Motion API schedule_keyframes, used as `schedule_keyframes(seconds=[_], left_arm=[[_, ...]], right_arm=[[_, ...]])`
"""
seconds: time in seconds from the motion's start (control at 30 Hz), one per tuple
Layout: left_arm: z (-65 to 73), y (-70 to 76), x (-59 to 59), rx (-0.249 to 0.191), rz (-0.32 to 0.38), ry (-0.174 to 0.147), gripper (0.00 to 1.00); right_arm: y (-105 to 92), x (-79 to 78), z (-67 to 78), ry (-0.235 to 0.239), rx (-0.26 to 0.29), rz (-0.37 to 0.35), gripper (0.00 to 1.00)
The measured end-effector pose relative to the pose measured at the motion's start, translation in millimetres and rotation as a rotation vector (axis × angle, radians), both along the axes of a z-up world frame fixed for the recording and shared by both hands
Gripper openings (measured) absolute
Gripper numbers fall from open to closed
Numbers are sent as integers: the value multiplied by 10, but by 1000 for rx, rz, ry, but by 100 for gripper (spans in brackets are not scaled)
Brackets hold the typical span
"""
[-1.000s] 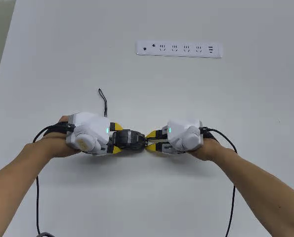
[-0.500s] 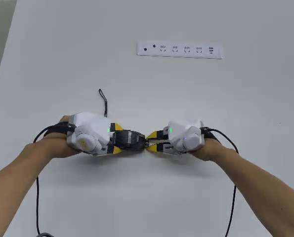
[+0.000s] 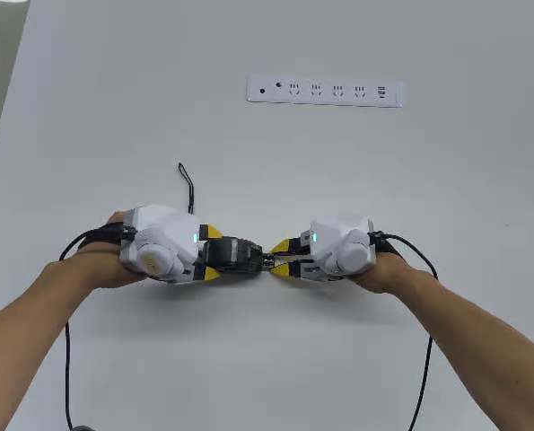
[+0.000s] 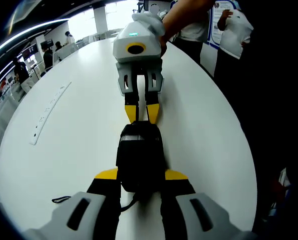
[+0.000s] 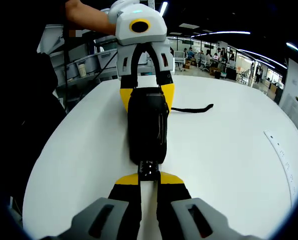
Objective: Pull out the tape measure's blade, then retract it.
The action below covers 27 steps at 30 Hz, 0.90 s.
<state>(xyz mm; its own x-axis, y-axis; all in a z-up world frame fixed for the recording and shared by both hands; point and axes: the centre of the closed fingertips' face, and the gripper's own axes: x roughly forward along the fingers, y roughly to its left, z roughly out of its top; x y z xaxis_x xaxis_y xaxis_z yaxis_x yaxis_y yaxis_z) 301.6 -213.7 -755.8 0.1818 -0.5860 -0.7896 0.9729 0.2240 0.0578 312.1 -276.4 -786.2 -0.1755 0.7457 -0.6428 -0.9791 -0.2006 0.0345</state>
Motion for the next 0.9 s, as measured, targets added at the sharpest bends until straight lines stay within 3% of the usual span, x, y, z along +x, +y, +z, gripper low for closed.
schedule_keyframes(seconds=[0.9], left_arm=[[4,-5,0,2,2,1,26]], right_arm=[[-256,30,2,0,-17,-15,7]])
